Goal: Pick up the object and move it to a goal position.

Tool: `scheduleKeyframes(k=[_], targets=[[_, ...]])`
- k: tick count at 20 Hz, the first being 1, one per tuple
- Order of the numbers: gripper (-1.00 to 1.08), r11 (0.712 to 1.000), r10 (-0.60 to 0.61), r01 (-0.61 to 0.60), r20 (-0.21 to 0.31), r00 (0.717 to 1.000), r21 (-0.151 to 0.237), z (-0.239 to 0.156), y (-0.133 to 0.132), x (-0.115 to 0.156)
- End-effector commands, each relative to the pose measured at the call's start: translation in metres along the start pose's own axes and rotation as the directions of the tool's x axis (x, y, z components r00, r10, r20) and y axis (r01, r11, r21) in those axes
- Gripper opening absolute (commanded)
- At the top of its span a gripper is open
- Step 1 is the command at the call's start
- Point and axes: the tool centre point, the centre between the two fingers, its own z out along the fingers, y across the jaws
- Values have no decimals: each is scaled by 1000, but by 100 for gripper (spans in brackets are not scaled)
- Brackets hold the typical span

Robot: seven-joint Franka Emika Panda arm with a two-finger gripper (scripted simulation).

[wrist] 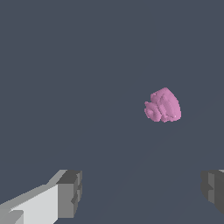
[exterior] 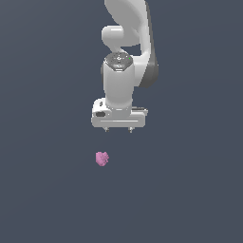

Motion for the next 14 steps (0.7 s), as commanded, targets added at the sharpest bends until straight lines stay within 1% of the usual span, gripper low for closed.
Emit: scheduleKeyframes(k=[1,4,9,14], targets=[[100,1000,0,0,0,1000,0,0,0,0],[100,1000,-9,9,-6,1000,-2,-4,-4,2],[100,999,-40,40,-32,999,-11,-22,-21,8],[100,999,-41,41,-32,999,-11,-22,-21,8]])
